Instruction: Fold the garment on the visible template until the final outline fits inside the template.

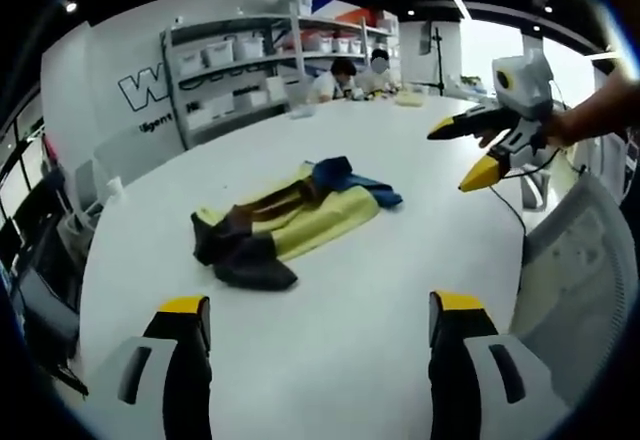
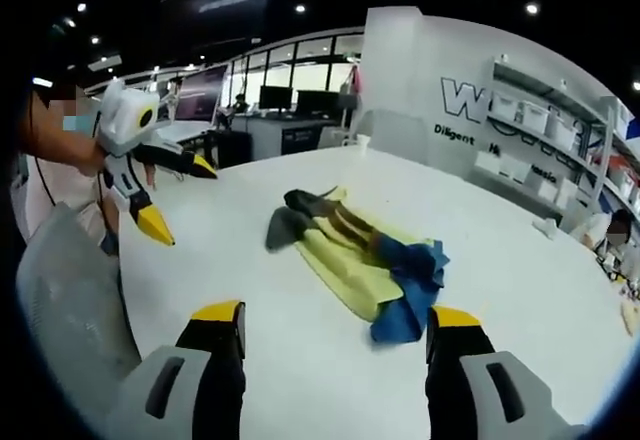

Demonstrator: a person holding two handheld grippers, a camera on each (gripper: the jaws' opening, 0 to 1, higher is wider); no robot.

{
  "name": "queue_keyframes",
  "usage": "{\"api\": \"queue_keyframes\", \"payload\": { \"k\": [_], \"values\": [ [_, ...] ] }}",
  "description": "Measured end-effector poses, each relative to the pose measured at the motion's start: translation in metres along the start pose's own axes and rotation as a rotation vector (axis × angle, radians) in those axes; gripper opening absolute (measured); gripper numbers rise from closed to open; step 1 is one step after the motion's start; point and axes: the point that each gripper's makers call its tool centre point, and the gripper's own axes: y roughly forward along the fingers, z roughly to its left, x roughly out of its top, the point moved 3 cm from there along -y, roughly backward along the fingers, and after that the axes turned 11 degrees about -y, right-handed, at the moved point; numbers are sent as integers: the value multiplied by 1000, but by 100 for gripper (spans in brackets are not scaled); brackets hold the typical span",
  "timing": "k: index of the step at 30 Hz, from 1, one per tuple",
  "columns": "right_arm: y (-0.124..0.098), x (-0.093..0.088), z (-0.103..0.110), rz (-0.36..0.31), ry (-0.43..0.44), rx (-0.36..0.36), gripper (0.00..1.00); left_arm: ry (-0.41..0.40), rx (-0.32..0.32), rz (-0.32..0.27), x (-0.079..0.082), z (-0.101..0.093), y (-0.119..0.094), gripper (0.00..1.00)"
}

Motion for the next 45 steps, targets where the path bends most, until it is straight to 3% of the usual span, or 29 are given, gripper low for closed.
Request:
{"api": "queue_keyframes", "payload": {
  "k": [19,45],
  "values": [
    [17,6,-15,5,-14,2,70,1,-24,-5,9,11,14,86],
    [33,7,-31,27,-12,8,66,-8,-33,14,16,26,31,75]
  ]
}}
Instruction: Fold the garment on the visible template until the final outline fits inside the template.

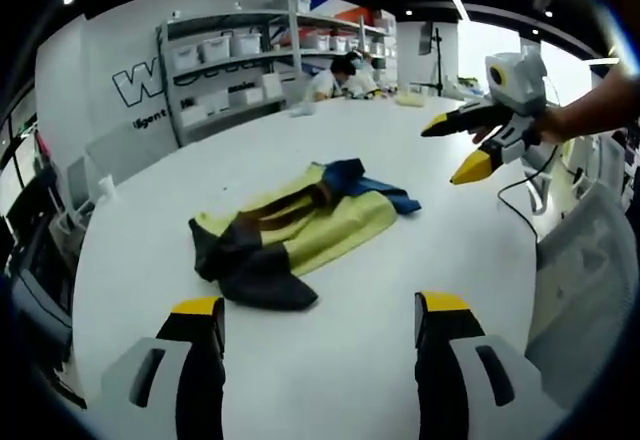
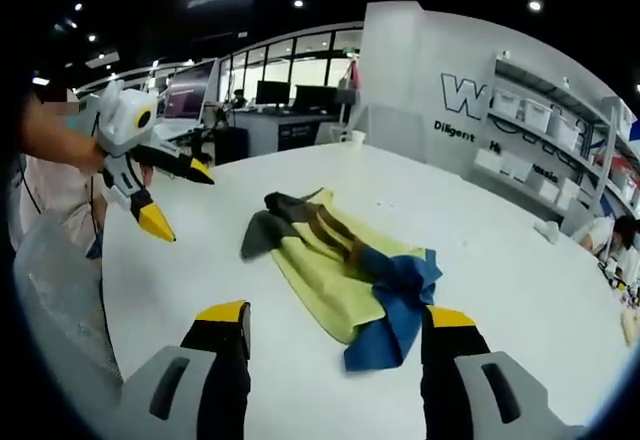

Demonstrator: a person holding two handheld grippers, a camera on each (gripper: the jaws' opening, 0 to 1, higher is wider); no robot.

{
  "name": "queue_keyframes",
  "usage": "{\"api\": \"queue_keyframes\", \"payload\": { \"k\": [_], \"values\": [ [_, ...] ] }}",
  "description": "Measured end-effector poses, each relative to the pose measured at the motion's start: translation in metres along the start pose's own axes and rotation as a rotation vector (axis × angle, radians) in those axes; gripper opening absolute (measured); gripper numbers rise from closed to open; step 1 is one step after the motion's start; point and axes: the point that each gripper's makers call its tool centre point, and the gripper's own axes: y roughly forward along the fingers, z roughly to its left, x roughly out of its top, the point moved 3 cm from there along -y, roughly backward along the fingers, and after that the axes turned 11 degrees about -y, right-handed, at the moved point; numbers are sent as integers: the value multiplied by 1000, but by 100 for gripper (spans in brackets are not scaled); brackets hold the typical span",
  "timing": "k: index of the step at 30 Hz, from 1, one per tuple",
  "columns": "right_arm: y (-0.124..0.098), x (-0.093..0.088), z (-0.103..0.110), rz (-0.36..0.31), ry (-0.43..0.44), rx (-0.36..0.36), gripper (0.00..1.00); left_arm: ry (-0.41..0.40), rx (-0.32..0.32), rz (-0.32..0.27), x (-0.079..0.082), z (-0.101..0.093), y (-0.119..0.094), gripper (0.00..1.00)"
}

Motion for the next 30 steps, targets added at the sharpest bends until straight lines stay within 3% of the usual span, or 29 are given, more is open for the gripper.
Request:
{"api": "queue_keyframes", "payload": {
  "k": [11,20,30],
  "values": [
    [9,4,-3,9,-42,19,60,-5,2,2,5,6,7,65],
    [17,6,-7,18,-100,26,49,-7,6,10,9,11,17,53],
    [29,4,-12,35,-96,35,48,-16,15,13,16,22,27,51]
  ]
}}
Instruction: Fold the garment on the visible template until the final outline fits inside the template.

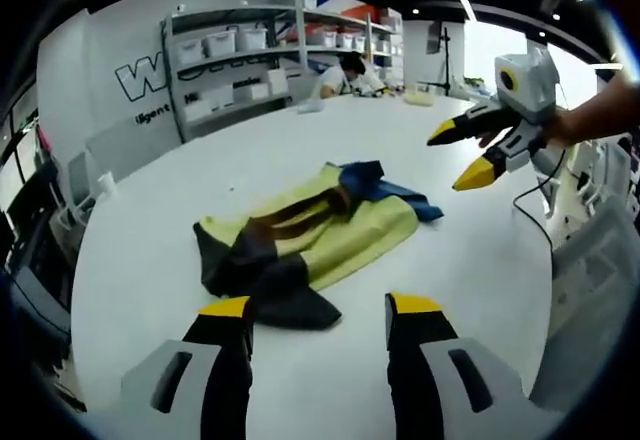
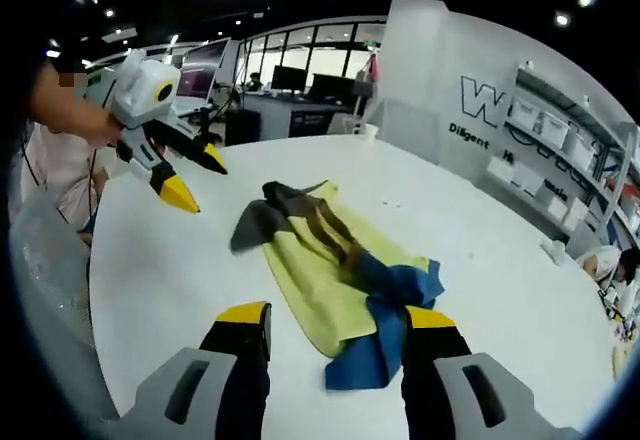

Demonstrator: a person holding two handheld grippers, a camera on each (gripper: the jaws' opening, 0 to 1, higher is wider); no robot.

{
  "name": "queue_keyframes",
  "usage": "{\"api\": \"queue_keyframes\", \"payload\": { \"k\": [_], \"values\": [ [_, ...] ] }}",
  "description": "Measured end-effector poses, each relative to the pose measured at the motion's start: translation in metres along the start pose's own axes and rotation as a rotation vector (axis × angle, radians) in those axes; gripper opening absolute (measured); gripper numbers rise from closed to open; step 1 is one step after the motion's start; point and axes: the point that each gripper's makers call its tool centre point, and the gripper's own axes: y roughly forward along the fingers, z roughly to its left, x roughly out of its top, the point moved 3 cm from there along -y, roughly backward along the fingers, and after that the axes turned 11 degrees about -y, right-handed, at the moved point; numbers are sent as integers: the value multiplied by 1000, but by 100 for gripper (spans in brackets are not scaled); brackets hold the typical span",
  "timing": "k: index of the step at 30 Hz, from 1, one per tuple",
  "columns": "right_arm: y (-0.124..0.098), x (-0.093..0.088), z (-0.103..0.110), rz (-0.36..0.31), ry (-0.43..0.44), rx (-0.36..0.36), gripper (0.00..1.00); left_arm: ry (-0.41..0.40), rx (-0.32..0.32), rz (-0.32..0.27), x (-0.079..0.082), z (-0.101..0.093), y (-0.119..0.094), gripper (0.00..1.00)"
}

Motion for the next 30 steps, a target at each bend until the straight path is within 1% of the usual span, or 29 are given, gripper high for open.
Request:
{"api": "queue_keyframes", "payload": {
  "k": [7,10,16,23,30],
  "values": [
    [7,-2,-4,7,22,-4,48,47,-9,29,-1,2,6,51],
    [9,-3,-4,12,44,1,48,55,-11,38,-2,4,8,52],
    [14,-2,-5,14,46,1,48,73,-13,54,-3,8,14,53],
    [20,-1,-8,22,33,13,48,70,-17,59,0,12,19,53],
    [25,-4,-11,37,28,23,47,54,-17,63,2,19,25,53]
  ]
}}
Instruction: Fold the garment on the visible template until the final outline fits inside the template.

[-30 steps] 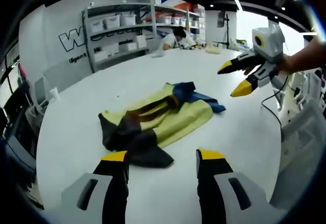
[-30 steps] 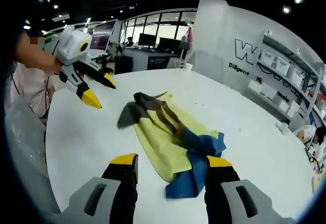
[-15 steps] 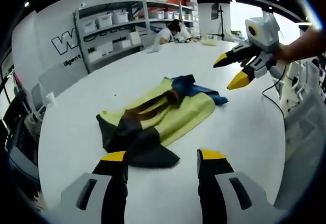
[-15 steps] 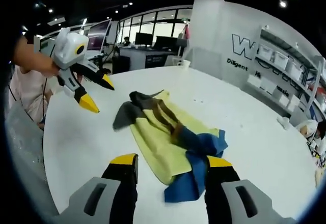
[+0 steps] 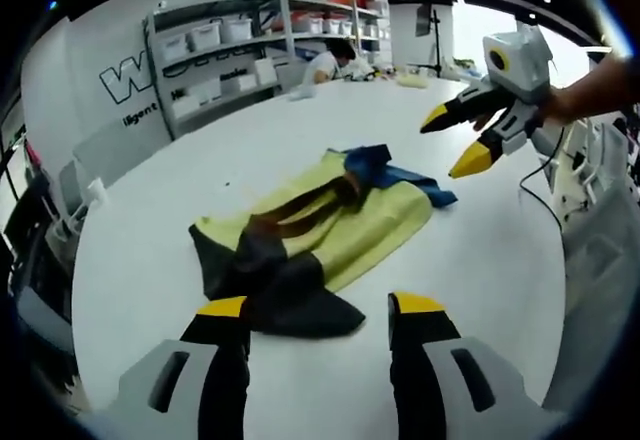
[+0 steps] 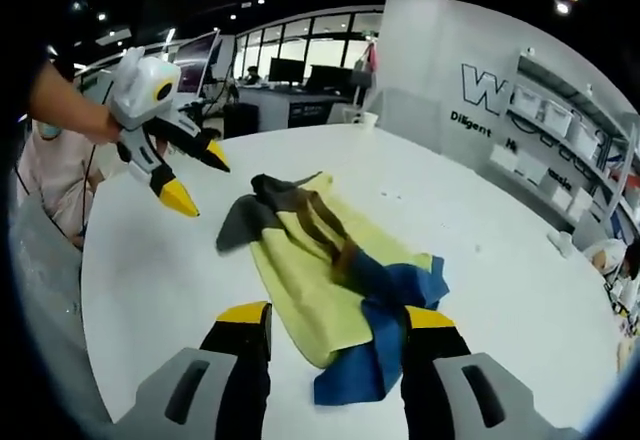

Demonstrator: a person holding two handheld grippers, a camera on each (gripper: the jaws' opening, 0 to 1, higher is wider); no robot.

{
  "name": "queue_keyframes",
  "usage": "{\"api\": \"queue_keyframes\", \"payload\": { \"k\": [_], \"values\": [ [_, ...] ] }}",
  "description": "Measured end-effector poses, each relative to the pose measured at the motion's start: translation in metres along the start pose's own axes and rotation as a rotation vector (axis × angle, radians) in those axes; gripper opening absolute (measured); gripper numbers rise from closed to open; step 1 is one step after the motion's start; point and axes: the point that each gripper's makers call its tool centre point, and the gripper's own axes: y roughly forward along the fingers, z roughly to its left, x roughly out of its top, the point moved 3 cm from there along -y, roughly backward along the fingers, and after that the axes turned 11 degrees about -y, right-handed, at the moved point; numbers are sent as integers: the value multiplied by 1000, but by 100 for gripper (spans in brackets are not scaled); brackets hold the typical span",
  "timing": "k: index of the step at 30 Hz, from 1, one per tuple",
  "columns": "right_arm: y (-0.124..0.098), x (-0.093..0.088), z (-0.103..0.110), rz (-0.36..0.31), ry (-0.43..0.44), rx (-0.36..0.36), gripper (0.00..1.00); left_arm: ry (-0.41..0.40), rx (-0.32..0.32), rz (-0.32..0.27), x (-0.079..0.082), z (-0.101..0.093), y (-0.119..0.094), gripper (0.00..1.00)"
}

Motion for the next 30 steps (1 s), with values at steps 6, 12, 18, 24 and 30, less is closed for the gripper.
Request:
{"api": "queue_keyframes", "payload": {
  "k": [6,12,18,24,30],
  "values": [
    [4,-2,-2,8,3,7,47,-14,4,2,1,4,2,54],
    [9,-2,-6,18,-11,13,46,-10,10,6,1,8,5,55],
    [15,2,-9,16,-21,20,46,-22,8,11,1,12,8,55],
    [19,4,-13,11,-34,19,47,-25,5,10,4,17,13,55],
    [22,3,-17,19,-44,22,48,-20,5,5,11,21,15,54]
  ]
}}
